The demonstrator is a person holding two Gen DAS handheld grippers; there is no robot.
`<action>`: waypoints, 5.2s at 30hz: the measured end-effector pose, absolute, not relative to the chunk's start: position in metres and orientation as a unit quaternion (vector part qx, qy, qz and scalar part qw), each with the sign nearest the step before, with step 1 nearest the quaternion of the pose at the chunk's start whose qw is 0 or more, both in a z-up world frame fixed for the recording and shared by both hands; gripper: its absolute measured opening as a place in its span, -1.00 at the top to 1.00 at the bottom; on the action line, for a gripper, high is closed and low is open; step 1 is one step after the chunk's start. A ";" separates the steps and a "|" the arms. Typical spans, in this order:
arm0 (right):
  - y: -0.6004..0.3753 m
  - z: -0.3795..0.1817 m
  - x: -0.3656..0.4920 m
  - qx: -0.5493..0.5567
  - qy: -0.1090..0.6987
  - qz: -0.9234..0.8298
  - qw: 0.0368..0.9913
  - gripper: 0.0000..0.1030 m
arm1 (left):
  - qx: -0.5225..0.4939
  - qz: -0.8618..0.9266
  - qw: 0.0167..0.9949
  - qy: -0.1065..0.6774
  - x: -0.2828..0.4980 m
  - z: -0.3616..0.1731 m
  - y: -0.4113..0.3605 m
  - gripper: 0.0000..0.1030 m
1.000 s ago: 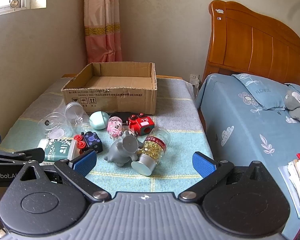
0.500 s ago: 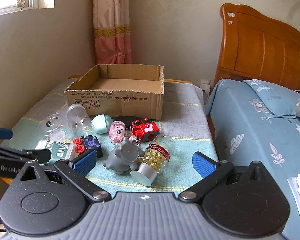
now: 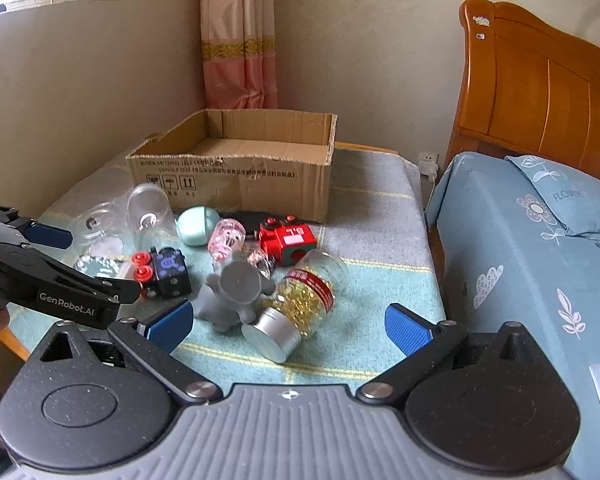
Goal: Organize rigid objects
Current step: 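Move both tools toward the objects, left tool toward the MEDICAL tub, then grasp the MEDICAL tub with left tool while right tool grasps the capsule bottle, then carry both items to the cardboard box and open both tools to drop them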
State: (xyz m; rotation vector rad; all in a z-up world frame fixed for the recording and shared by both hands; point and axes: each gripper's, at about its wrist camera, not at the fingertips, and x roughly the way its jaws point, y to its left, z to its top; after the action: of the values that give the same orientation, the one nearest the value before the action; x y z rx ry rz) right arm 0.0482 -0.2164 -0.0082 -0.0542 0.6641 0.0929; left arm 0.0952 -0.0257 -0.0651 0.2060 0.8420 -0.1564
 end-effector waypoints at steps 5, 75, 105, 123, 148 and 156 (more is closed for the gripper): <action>-0.221 -0.018 0.051 -0.023 0.336 0.051 0.940 -1.00 | 0.103 -0.079 0.900 0.416 0.088 -0.072 -0.015 -0.99; -0.246 -0.046 0.133 -0.241 0.389 0.325 0.827 -0.92 | 0.085 -0.105 0.908 0.396 0.073 -0.083 0.014 -0.60; -0.244 0.020 0.117 -0.186 0.360 0.288 0.868 -0.89 | 0.110 -0.165 0.905 0.377 0.091 -0.011 0.011 -0.60; -0.210 0.070 0.232 -0.127 0.346 0.238 0.899 -0.89 | 0.123 -0.133 0.909 0.375 0.251 0.039 -0.002 -0.60; -0.202 0.050 0.305 -0.109 0.376 0.200 0.898 -0.89 | 0.102 -0.106 0.915 0.375 0.331 0.029 0.012 -0.87; -0.196 0.042 0.341 -0.099 0.387 0.185 0.898 -0.89 | 0.125 -0.107 0.912 0.375 0.295 0.041 0.026 -0.87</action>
State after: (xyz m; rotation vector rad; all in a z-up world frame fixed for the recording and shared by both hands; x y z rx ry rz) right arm 0.3410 -0.1961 0.0421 -0.2055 0.8009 0.3833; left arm 0.2946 0.0255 0.0414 0.2576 0.7731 -0.2199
